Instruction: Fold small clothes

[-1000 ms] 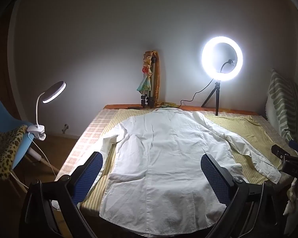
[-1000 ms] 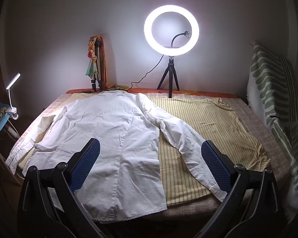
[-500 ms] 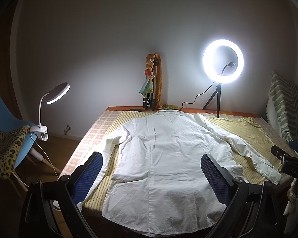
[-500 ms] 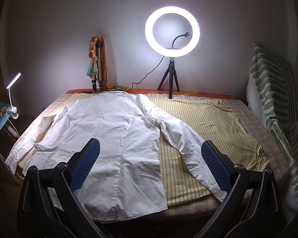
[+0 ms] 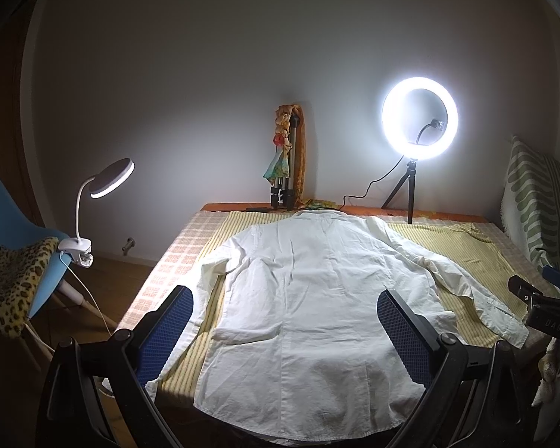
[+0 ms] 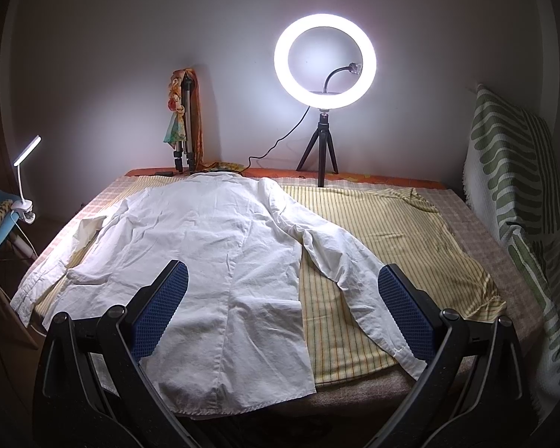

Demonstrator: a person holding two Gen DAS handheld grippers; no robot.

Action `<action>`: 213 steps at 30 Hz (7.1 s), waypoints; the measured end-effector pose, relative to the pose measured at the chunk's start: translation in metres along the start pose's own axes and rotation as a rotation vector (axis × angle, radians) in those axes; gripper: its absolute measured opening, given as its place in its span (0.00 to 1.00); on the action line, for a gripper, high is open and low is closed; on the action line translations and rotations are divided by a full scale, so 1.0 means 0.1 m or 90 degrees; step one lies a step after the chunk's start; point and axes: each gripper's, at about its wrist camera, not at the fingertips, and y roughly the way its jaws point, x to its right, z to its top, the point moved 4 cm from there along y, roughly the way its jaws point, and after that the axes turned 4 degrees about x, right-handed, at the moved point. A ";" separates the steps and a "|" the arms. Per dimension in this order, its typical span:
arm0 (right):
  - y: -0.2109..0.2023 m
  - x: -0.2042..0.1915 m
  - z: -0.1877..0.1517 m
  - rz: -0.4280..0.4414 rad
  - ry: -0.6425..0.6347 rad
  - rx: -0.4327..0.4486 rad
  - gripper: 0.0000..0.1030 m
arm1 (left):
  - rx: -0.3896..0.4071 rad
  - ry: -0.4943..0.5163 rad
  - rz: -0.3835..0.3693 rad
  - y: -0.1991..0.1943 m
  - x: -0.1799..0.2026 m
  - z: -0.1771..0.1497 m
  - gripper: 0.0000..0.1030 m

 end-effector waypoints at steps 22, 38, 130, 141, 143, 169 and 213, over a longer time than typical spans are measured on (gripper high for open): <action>-0.01 -0.01 -0.01 0.001 0.000 0.000 1.00 | 0.003 -0.003 0.000 -0.03 -0.02 -0.01 0.95; -0.02 -0.02 0.00 0.001 0.001 0.001 1.00 | 0.003 -0.004 0.002 -0.03 -0.04 -0.04 0.95; 2.02 -2.70 0.33 0.461 0.047 -0.271 0.48 | -0.054 -0.089 -0.124 0.90 -1.49 -0.90 0.04; 2.67 -2.67 0.22 0.517 0.085 -0.353 0.49 | -0.141 0.105 -0.185 1.05 -0.40 -1.22 0.04; 2.76 -2.73 0.15 0.541 0.098 -0.379 0.48 | -0.151 0.107 -0.185 1.07 -0.37 -1.25 0.04; 1.48 -2.75 -0.88 0.467 -0.116 -0.462 0.41 | -0.328 -0.118 -0.212 1.34 -0.85 -1.86 0.30; 1.88 -3.29 0.31 0.499 -0.061 -0.357 0.43 | -0.257 -0.218 -0.125 1.31 -1.46 -1.85 0.30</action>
